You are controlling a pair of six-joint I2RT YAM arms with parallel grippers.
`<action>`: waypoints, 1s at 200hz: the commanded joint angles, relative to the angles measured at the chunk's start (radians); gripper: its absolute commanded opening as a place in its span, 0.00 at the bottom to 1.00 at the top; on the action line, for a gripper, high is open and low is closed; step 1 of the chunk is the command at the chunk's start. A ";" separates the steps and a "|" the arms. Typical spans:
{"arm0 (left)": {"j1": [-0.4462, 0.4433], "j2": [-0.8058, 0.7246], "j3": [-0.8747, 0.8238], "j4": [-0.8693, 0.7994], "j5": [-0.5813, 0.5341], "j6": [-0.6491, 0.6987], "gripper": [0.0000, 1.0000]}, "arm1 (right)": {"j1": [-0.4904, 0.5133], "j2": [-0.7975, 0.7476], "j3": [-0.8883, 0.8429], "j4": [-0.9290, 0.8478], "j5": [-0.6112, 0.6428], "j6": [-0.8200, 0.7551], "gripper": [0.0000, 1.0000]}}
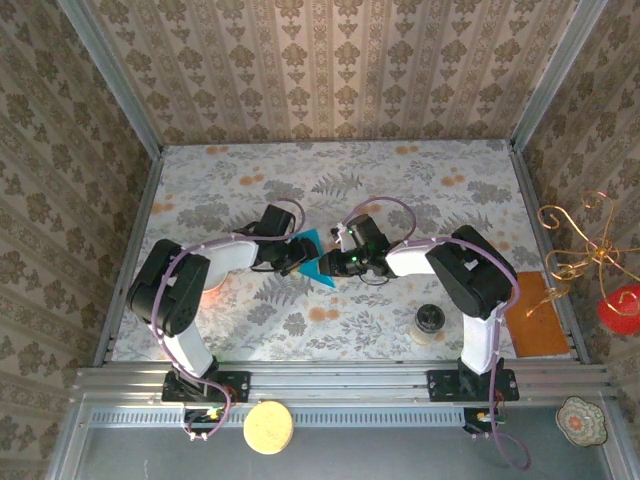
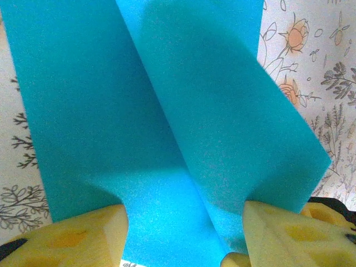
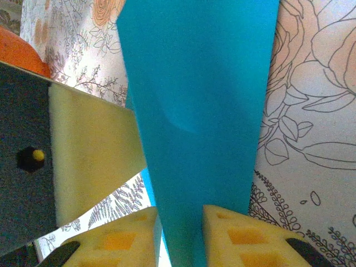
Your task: Fold a paper plane with a square sheet of paper (pick it up from the middle)
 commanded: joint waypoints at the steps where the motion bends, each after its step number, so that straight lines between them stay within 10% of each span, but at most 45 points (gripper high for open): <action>1: -0.010 0.037 0.022 -0.125 -0.047 0.034 0.60 | -0.004 -0.029 -0.023 -0.046 0.012 0.008 0.28; 113: -0.015 0.041 0.051 -0.154 -0.044 0.045 0.62 | -0.004 0.015 -0.018 -0.066 -0.020 0.063 0.18; 200: 0.044 -0.146 -0.023 0.130 0.080 0.015 0.55 | -0.034 0.046 -0.027 -0.057 -0.057 0.126 0.13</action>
